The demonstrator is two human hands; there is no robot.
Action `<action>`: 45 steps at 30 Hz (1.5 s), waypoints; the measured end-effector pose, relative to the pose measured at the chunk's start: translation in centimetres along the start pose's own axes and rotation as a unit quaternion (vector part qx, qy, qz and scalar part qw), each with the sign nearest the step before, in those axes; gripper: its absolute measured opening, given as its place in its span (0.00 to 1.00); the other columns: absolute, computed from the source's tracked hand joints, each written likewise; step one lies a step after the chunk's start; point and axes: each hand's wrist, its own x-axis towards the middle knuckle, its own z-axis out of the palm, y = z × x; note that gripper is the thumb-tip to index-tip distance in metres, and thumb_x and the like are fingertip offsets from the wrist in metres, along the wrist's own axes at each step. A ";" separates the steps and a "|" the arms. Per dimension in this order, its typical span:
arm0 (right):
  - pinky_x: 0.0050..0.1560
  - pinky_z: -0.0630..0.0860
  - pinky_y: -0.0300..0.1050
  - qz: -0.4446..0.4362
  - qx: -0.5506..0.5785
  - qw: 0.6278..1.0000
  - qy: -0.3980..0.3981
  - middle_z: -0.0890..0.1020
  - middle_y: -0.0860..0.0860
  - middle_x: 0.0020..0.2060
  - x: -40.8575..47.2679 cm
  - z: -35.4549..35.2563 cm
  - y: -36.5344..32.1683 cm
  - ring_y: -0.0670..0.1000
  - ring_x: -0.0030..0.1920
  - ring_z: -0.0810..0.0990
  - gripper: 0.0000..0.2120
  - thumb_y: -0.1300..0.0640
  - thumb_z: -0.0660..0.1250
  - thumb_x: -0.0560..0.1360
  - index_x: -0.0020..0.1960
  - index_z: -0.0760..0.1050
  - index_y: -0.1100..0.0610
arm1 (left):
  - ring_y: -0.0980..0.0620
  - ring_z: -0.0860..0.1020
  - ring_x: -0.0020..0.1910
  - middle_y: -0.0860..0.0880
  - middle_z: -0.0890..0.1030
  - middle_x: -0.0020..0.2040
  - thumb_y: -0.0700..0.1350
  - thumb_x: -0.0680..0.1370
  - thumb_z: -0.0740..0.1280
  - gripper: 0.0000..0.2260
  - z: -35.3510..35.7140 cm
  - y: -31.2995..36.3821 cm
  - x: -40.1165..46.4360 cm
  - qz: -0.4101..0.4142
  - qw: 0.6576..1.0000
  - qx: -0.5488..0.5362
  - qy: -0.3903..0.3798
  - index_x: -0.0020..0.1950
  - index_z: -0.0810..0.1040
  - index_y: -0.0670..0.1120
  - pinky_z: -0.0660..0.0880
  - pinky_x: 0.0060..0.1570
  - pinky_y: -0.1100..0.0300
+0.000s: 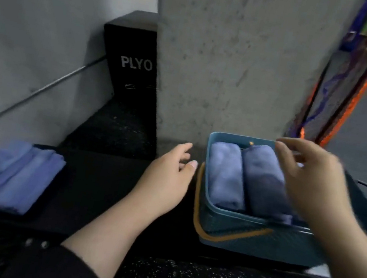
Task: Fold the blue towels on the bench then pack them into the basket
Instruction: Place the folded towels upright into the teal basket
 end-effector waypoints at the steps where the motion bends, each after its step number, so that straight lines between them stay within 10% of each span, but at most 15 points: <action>1: 0.48 0.71 0.44 -0.002 0.027 1.000 -0.010 0.84 0.51 0.45 -0.1 0.7 -0.9 0.51 0.43 0.81 0.10 0.48 0.68 0.80 0.54 0.83 0.52 | 0.57 0.78 0.62 0.54 0.78 0.67 0.49 0.83 0.63 0.20 -1.2 -0.7 -0.3 0.002 1.000 0.007 0.013 0.76 0.69 0.53 0.73 0.67 0.55; 7: 0.52 0.80 0.61 -0.068 0.152 0.981 -0.097 0.84 0.44 0.44 -4.0 6.5 -6.9 0.51 0.47 0.84 0.13 0.32 0.63 0.77 0.52 0.80 0.37 | 0.56 0.78 0.58 0.54 0.80 0.61 0.49 0.84 0.62 0.14 -9.2 -7.5 -1.9 -0.056 0.992 0.045 0.104 0.70 0.75 0.52 0.76 0.60 0.55; 14: 0.49 0.79 0.48 -0.031 0.207 0.932 -0.297 0.85 0.39 0.40 -10.8 16.5 -17.9 0.42 0.41 0.83 0.08 0.43 0.68 0.75 0.51 0.81 0.43 | 0.50 0.80 0.49 0.50 0.82 0.47 0.45 0.83 0.64 0.07 -21.3 -19.9 -5.4 -0.152 0.937 0.074 0.304 0.54 0.82 0.48 0.69 0.47 0.63; 18: 0.58 0.80 0.50 0.024 0.219 0.889 -0.400 0.85 0.41 0.48 -13.7 24.4 -20.7 0.41 0.47 0.83 0.17 0.43 0.71 0.75 0.62 0.79 0.47 | 0.41 0.79 0.56 0.41 0.83 0.55 0.44 0.81 0.66 0.10 -25.9 -25.8 -6.3 -0.179 0.900 0.133 0.375 0.59 0.82 0.42 0.72 0.56 0.53; 22: 0.59 0.80 0.54 0.141 0.241 0.841 -0.463 0.82 0.45 0.52 -14.9 32.0 -24.0 0.48 0.53 0.83 0.32 0.37 0.72 0.71 0.69 0.73 0.53 | 0.40 0.74 0.67 0.40 0.78 0.67 0.50 0.82 0.65 0.19 -27.5 -29.7 -5.4 -0.242 0.900 0.122 0.340 0.70 0.76 0.43 0.69 0.66 0.50; 25: 0.58 0.81 0.59 0.222 0.267 0.811 -0.471 0.81 0.51 0.48 -14.7 36.1 -26.8 0.54 0.51 0.82 0.17 0.43 0.73 0.75 0.53 0.74 0.54 | 0.41 0.75 0.68 0.42 0.77 0.69 0.52 0.83 0.62 0.20 -27.2 -31.3 -4.8 -0.259 0.919 0.081 0.285 0.72 0.73 0.43 0.69 0.64 0.54; 38: 0.38 0.76 0.44 0.340 0.314 0.803 -0.376 0.81 0.56 0.41 -15.0 39.3 -28.5 0.54 0.40 0.80 0.08 0.59 0.73 0.73 0.49 0.77 0.60 | 0.47 0.81 0.47 0.51 0.83 0.45 0.55 0.76 0.71 0.11 -26.9 -32.3 -3.8 -0.258 0.925 -0.018 0.280 0.51 0.79 0.48 0.79 0.51 0.51; 45: 0.58 0.81 0.58 0.320 0.338 0.792 -0.395 0.86 0.59 0.50 -14.0 34.7 -23.9 0.60 0.52 0.85 0.09 0.60 0.73 0.73 0.53 0.80 0.59 | 0.52 0.80 0.48 0.51 0.81 0.51 0.57 0.73 0.74 0.19 -28.4 -32.5 -2.0 -0.315 0.935 -0.056 0.155 0.57 0.77 0.47 0.77 0.48 0.55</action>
